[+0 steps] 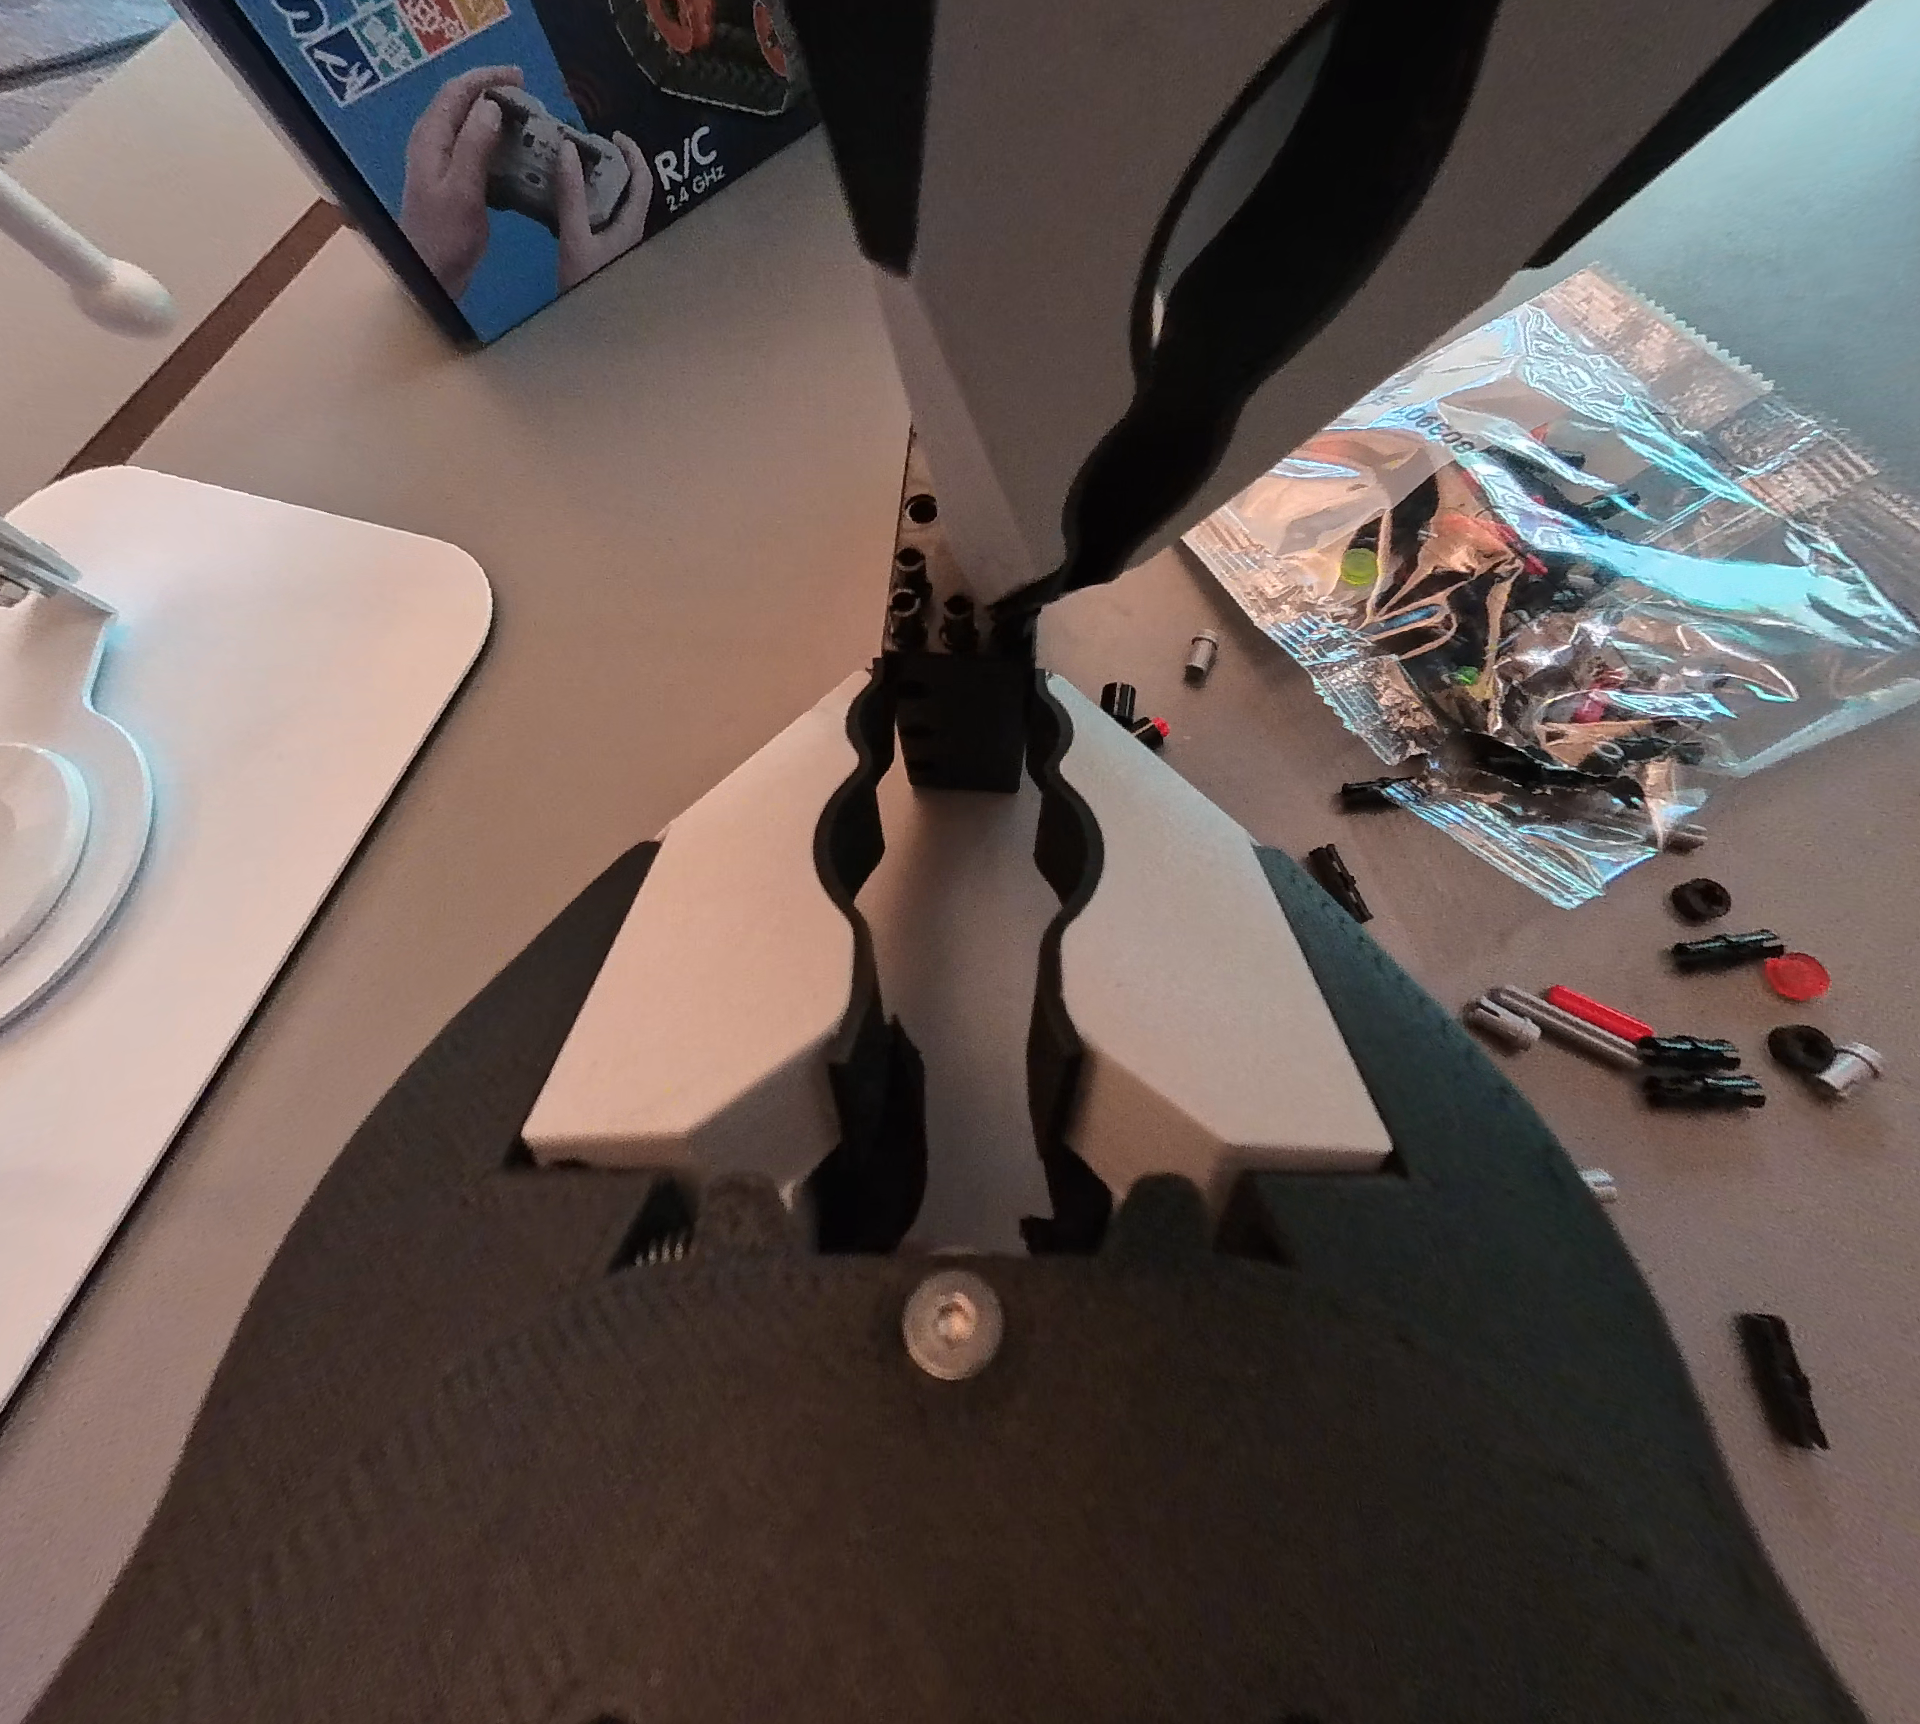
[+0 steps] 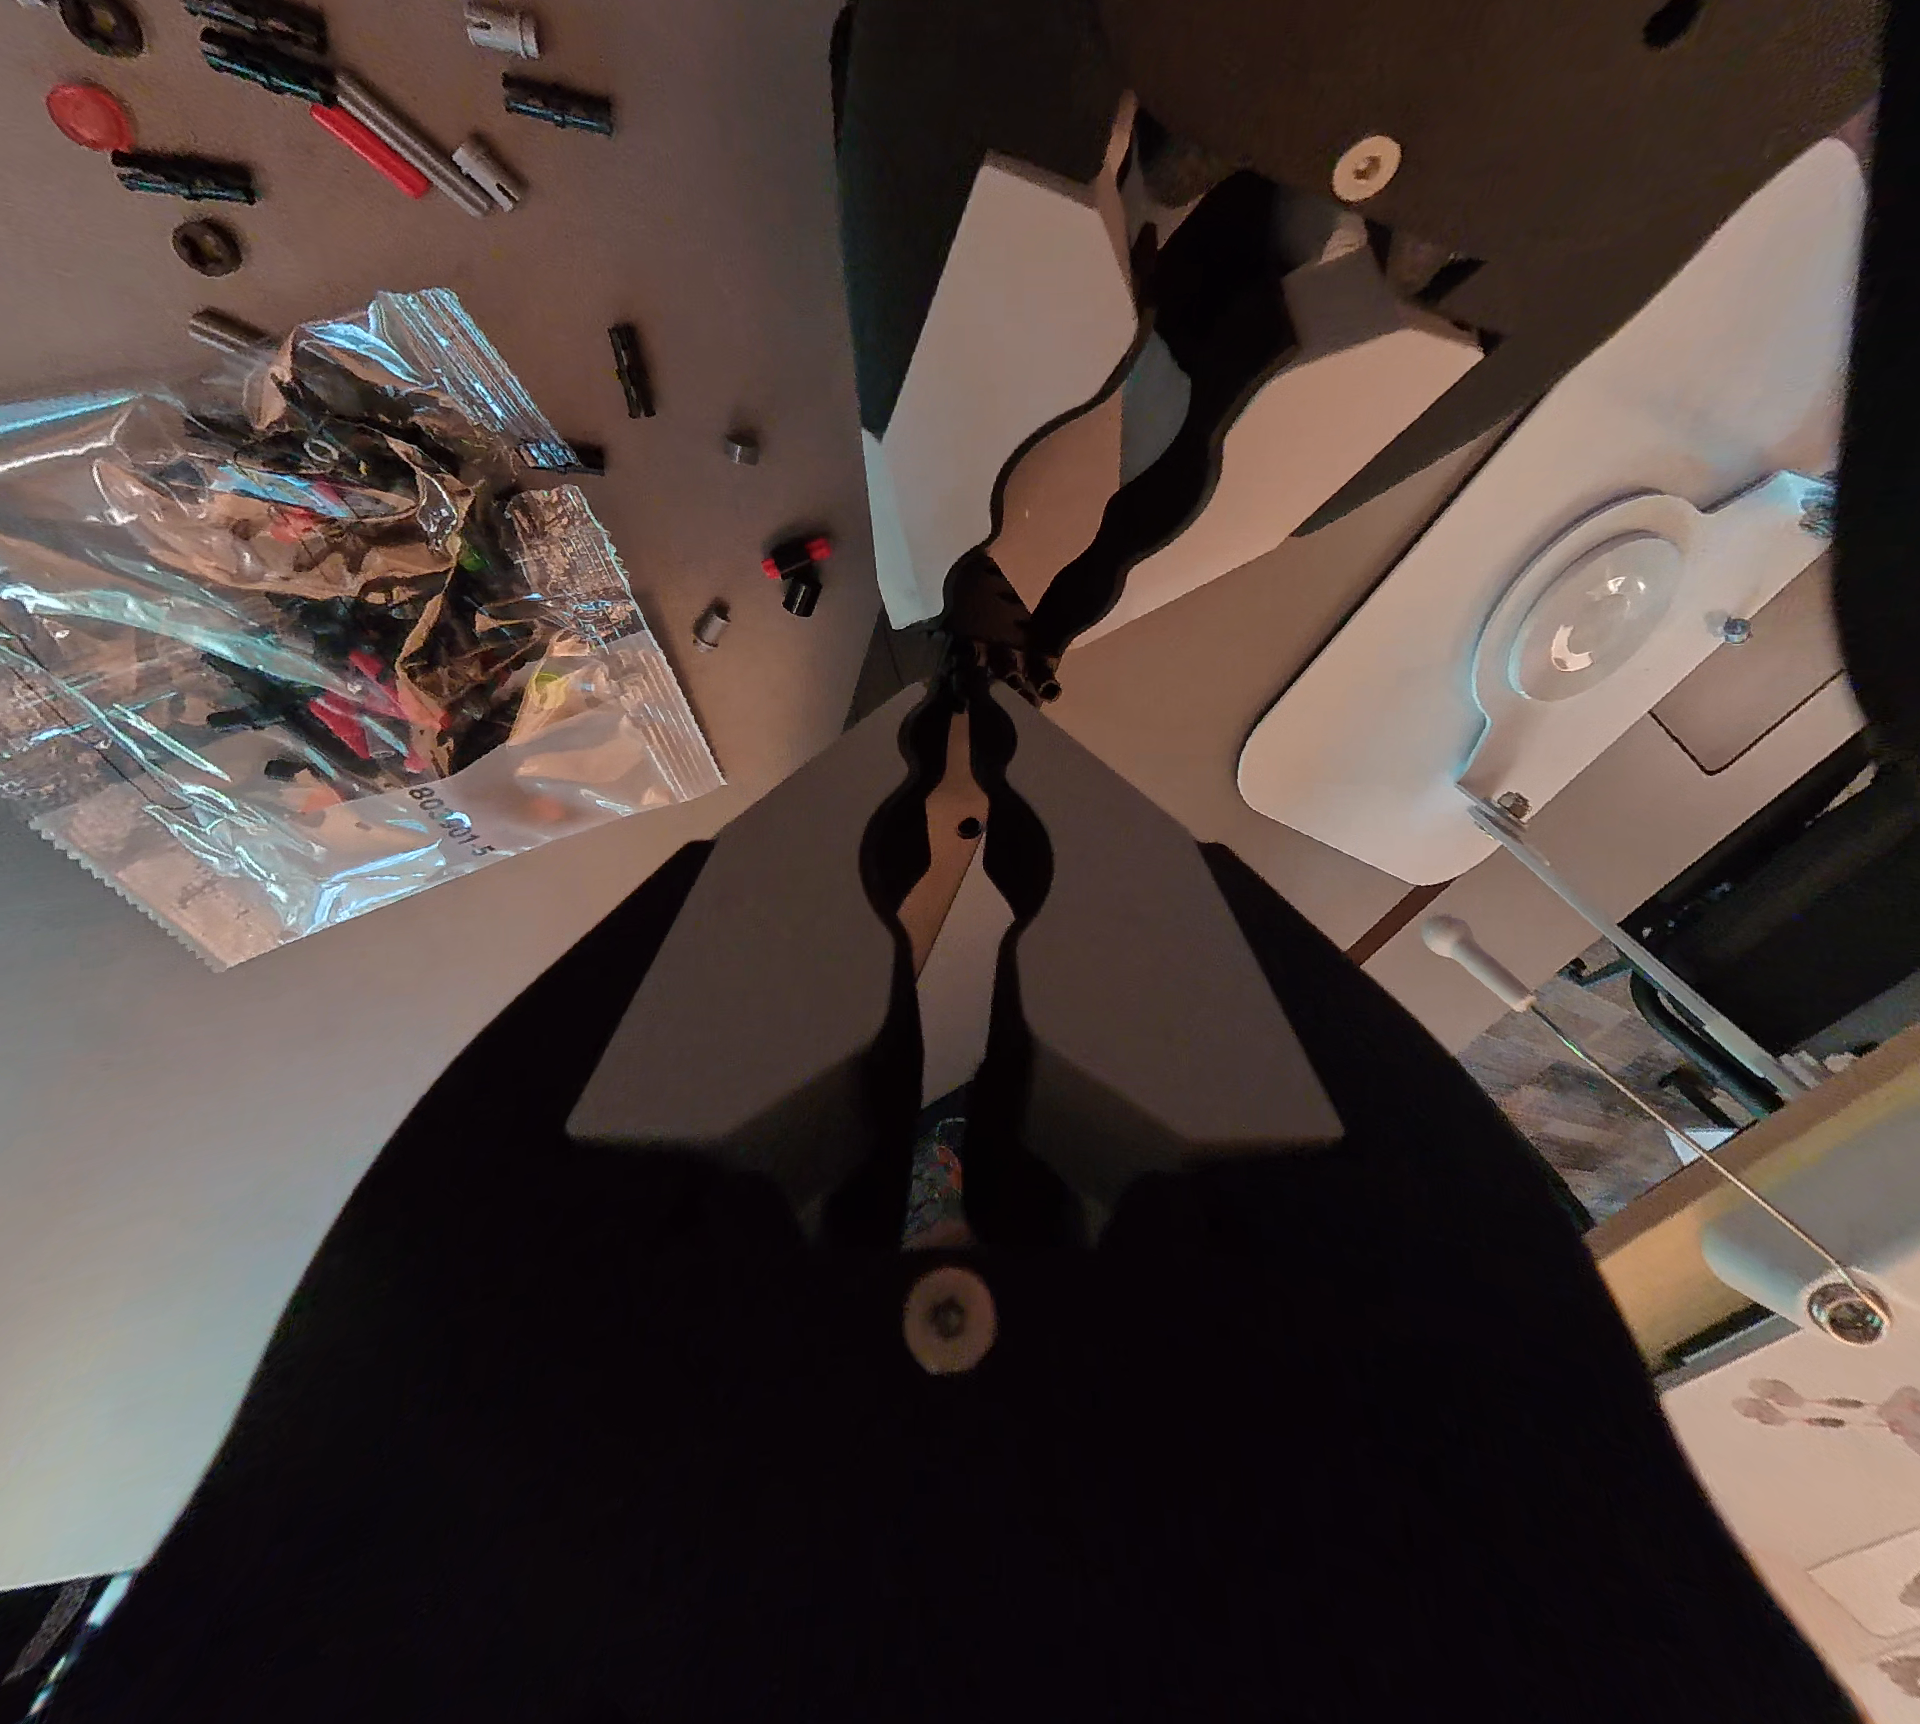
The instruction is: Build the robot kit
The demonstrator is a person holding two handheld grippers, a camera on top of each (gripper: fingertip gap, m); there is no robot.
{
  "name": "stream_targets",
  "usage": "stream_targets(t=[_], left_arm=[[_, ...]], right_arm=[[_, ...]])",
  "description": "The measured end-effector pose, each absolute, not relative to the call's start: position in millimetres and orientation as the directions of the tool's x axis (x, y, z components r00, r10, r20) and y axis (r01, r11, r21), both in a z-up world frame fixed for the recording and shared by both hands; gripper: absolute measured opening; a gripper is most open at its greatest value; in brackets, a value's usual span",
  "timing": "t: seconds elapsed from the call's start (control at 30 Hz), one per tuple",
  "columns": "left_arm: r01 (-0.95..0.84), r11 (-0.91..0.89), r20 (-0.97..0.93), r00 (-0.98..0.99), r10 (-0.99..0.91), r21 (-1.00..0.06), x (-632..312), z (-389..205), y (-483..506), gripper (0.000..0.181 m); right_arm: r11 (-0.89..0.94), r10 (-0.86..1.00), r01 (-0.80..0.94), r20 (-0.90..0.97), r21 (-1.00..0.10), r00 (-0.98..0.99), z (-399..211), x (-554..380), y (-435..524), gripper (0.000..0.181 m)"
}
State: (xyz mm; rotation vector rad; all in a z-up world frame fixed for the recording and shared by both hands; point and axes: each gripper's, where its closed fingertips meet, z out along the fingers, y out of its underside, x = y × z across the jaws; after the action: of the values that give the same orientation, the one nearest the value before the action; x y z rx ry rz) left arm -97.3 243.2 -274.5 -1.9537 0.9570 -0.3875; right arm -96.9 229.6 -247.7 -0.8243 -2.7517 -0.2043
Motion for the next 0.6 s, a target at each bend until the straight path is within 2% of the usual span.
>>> stream_targets(t=[0.6], left_arm=[[-0.456, -0.302, -0.073, 0.64, -0.765, -0.837, -96.6, -274.6, 243.8, 0.022]], right_arm=[[0.863, 0.455, 0.489, 0.225, 0.129, -0.861, -248.6, -96.6, 231.6, 0.001]])
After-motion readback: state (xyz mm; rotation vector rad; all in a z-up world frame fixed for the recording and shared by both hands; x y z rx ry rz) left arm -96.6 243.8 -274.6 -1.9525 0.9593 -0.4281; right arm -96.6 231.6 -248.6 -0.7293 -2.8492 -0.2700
